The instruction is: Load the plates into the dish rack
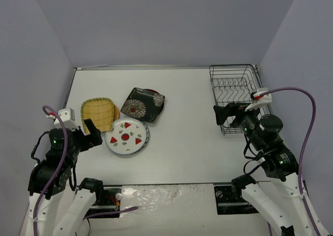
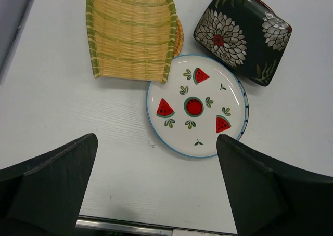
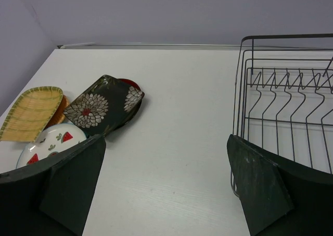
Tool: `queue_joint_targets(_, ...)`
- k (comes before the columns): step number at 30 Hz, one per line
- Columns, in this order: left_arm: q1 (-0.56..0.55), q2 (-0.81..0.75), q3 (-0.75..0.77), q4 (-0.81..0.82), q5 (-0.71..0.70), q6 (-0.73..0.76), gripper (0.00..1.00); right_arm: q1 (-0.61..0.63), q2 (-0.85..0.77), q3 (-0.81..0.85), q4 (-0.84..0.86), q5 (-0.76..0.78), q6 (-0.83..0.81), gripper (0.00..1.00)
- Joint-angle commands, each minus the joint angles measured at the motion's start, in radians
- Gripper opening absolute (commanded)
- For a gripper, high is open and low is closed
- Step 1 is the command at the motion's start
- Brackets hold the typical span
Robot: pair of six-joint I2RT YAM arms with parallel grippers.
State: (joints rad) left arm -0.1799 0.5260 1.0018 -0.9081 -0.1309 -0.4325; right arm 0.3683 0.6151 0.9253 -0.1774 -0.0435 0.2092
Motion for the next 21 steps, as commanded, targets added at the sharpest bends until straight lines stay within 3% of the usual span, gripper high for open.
queue_joint_targets(1,0.007,0.014,0.009,0.07,0.023,-0.047,0.97,0.006,0.015,0.02,0.071,-0.045,-0.001,1.0)
queue_joint_targets(6,0.007,0.036,-0.022,0.066,0.041,-0.125,0.97,0.006,0.049,0.02,0.067,-0.072,0.085,1.0)
queue_joint_targets(12,0.007,0.087,-0.083,0.07,0.054,-0.262,0.97,0.006,0.149,-0.002,0.078,-0.211,0.09,1.0)
queue_joint_targets(16,0.007,0.122,-0.189,0.144,0.081,-0.375,0.97,0.006,0.246,-0.022,0.098,-0.286,0.128,1.0)
queue_joint_targets(21,0.01,0.204,-0.293,0.258,0.079,-0.445,0.95,0.044,0.369,-0.081,0.244,-0.372,0.235,1.0)
